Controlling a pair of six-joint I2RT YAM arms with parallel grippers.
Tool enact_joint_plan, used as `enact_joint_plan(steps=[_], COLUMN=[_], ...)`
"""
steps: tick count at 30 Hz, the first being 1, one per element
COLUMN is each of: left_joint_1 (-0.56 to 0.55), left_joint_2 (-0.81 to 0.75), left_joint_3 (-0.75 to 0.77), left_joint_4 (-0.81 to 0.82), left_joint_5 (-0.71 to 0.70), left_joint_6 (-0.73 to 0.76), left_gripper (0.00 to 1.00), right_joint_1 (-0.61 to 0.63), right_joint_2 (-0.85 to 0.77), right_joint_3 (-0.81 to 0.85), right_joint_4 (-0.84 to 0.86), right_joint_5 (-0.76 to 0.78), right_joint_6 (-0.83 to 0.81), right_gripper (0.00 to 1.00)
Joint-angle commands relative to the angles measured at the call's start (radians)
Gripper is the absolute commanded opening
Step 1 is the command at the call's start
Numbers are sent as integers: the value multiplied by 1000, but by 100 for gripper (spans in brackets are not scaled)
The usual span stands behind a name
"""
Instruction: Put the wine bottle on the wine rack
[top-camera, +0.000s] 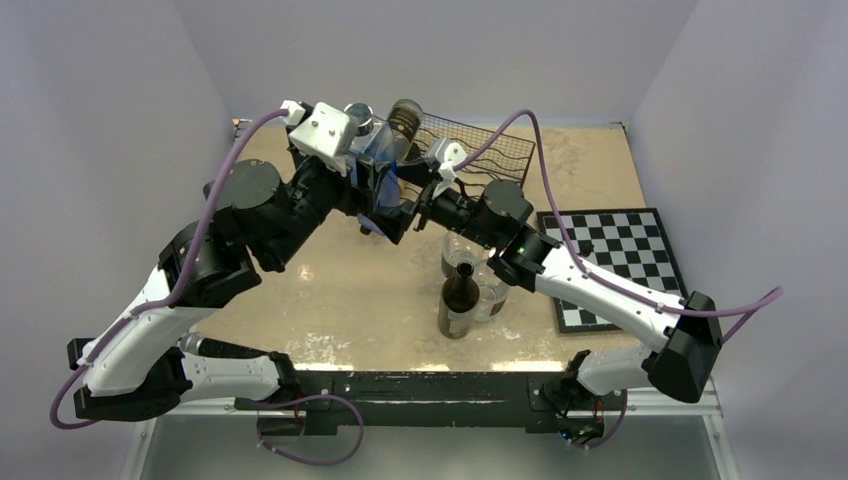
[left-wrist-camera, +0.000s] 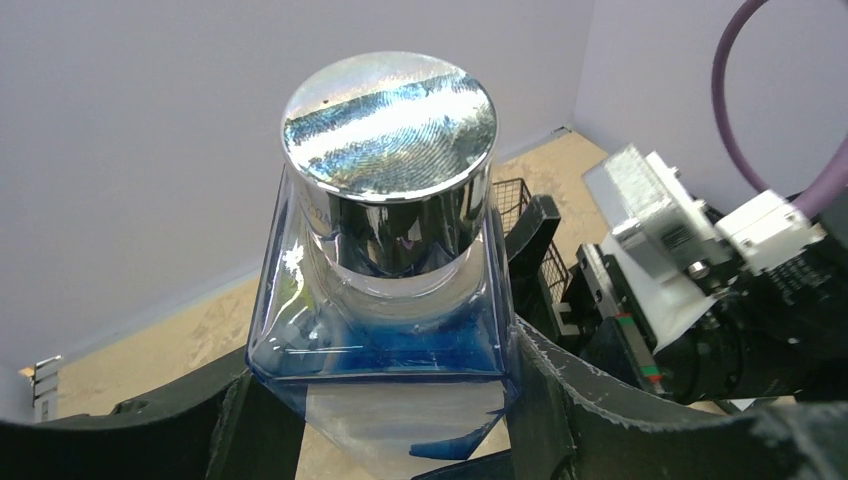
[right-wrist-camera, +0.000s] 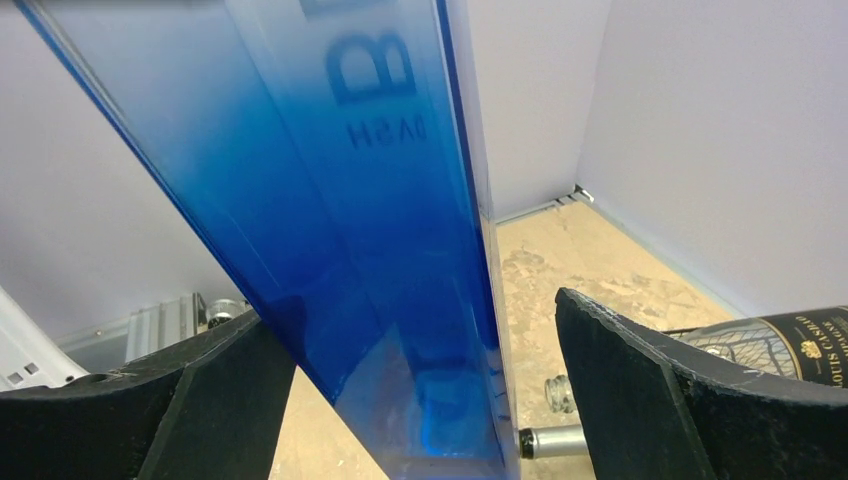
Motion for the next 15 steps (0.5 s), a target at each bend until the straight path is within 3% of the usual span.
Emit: enact_joint_plan(steps=[1, 11, 15], left_joint_1=[-4, -4, -4], left_joint_2=[-54, -59, -85], left_joint_3=[87, 91, 27], left_joint_4=[248, 263, 338], left_joint_5=[-12, 13, 68], left_joint_6=[37, 28, 26], left_gripper=[0, 0, 0], right_joint_1=[-1, 5, 11], right_joint_2=[22, 46, 68], right_joint_3=[-4, 38, 79], right_joint_4=[32, 22, 48], right_joint_5=[-19, 8, 28], right_joint_6=[-11, -44, -67], right_gripper=[99, 99, 99])
